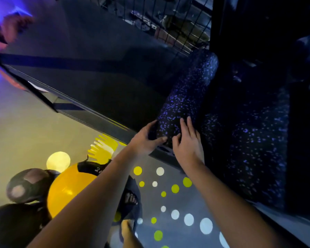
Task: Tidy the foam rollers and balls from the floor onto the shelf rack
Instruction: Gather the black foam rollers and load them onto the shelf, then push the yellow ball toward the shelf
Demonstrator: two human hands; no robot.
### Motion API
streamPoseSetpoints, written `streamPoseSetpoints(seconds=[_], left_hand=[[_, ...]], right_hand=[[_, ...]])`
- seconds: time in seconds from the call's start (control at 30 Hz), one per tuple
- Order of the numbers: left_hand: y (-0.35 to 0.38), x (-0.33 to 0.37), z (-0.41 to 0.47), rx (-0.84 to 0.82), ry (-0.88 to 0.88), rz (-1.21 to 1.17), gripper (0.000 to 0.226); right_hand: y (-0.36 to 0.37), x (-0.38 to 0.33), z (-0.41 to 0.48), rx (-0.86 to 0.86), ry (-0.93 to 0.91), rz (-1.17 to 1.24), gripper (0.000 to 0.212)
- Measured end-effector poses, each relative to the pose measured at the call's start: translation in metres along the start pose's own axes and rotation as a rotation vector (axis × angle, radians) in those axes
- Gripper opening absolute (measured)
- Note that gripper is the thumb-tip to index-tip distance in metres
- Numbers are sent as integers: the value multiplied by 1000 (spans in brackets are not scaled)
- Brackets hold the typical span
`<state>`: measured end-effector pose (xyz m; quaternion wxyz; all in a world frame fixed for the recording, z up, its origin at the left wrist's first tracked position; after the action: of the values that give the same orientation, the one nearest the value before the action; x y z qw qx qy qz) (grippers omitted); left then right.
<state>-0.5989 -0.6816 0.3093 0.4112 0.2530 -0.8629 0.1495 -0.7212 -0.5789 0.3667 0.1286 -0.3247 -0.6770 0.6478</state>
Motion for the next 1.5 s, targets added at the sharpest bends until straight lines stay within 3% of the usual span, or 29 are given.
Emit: streamPoseSetpoints(seconds=[0.1, 0.2, 0.3, 0.37, 0.47, 0.57, 0.63, 0.7, 0.8, 0.87, 0.93, 1.03, 1.1, 1.17, 1.37, 1.5], left_hand=[[-6, -1, -9, 54, -5, -6, 96], [-29, -7, -34, 198, 41, -251, 64], [-72, -63, -77, 457, -67, -454, 39], [-97, -126, -110, 549, -198, -443, 35], [-129, -233, -166, 575, -428, -347, 32], [-158, -343, -217, 611, -635, -321, 48], [-171, -412, -234, 642, -701, -356, 52], [-182, -475, -231, 661, -738, -342, 57], [-186, -553, -196, 589, -782, -364, 97], [-185, -582, -156, 616, -736, -548, 99], [-183, -606, -127, 771, -746, -829, 96], [-171, -617, -100, 830, -587, -1142, 68], [-168, -607, -98, 822, -517, -1147, 53], [-171, -593, -115, 862, -522, -1109, 42], [-218, -466, -208, 845, -501, -1116, 43], [-276, -350, -251, 817, -412, -1088, 54]], right_hand=[[-9, -14, 3, 37, 28, -82, 54], [-29, -37, -9, 240, -45, -142, 50], [-21, -84, -42, 354, -244, -29, 47], [11, -122, -72, 262, -344, 40, 45], [104, -169, -122, -98, -391, 162, 42], [219, -183, -162, -534, -141, 237, 31], [289, -180, -174, -736, 95, 293, 40], [348, -175, -169, -782, 237, 316, 56], [428, -173, -149, -757, 326, 382, 73], [468, -166, -132, -763, 343, 462, 81], [503, -150, -117, -776, 414, 540, 84], [533, -120, -105, -760, 551, 673, 90], [553, -100, -95, -733, 535, 777, 97], [553, -88, -101, -748, 542, 854, 92], [366, -185, -122, -712, 633, 925, 99], [227, -260, -86, -622, 530, 983, 61]])
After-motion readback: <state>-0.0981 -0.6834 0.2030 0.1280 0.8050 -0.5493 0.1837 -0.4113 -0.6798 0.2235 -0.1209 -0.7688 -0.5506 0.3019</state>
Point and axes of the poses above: each hand's wrist, its own z-axis towards the middle knuckle, its own y-axis out of the palm, x = y × z, the point moved 6 cm from there along z, towards the middle knuckle, and after that the axes turned 6 degrees about -y, right-handed, at the moved point
